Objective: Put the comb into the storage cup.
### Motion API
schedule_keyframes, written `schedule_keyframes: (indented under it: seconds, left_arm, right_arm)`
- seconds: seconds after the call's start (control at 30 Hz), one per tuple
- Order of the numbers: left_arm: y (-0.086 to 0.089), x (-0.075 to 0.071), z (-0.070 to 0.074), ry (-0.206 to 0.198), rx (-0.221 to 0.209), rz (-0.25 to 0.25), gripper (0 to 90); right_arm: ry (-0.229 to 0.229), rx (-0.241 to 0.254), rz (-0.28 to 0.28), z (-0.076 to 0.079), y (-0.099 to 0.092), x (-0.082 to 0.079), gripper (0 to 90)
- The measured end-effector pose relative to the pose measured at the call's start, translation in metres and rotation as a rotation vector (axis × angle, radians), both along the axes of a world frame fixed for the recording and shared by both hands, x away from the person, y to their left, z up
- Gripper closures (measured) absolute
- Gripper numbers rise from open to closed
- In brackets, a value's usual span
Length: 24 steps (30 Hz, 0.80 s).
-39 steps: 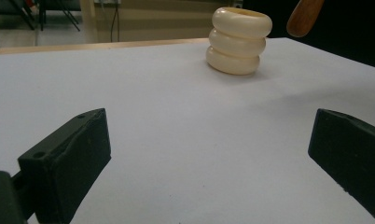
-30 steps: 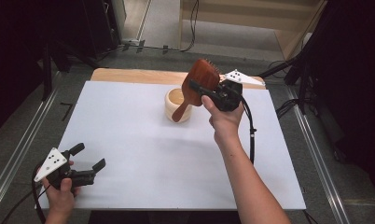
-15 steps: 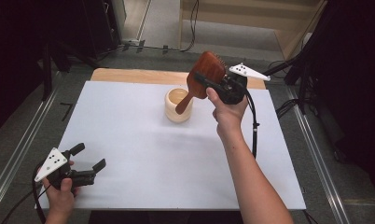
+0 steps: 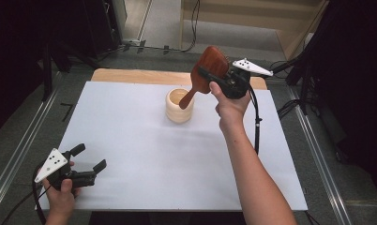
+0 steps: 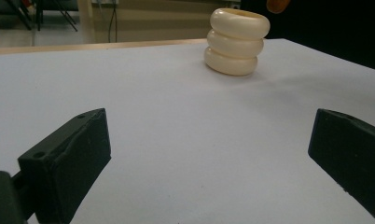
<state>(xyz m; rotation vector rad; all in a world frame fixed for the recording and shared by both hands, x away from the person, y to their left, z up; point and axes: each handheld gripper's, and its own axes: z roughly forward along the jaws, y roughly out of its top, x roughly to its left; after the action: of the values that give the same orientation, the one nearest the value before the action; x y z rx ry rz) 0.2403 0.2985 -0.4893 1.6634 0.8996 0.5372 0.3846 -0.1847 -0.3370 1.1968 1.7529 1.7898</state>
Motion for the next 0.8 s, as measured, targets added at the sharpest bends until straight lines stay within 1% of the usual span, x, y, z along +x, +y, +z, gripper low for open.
schedule_keyframes:
  seconds: [0.23,0.4,0.73,0.77,0.8]
  left_arm:
    - [0.000,0.000,0.000,0.000,-0.002,-0.002,0.0]
    - [0.001,0.000,0.000,-0.001,-0.005,-0.004,0.0]
    - [0.001,0.000,0.000,-0.001,-0.009,-0.002,0.0]
    - [0.001,0.000,0.000,0.000,-0.010,-0.003,0.0]
    - [0.001,0.000,0.000,0.000,-0.012,-0.002,0.0]
  right_arm:
    - [-0.001,0.002,-0.012,0.002,-0.002,0.008,52.8]
    - [0.001,-0.010,-0.020,0.002,-0.001,0.013,52.8]
    - [-0.002,-0.014,-0.025,-0.004,0.003,0.027,52.7]
    - [0.009,-0.014,-0.028,-0.005,0.004,0.032,52.7]
    - [0.008,-0.023,-0.031,-0.006,0.005,0.034,52.7]
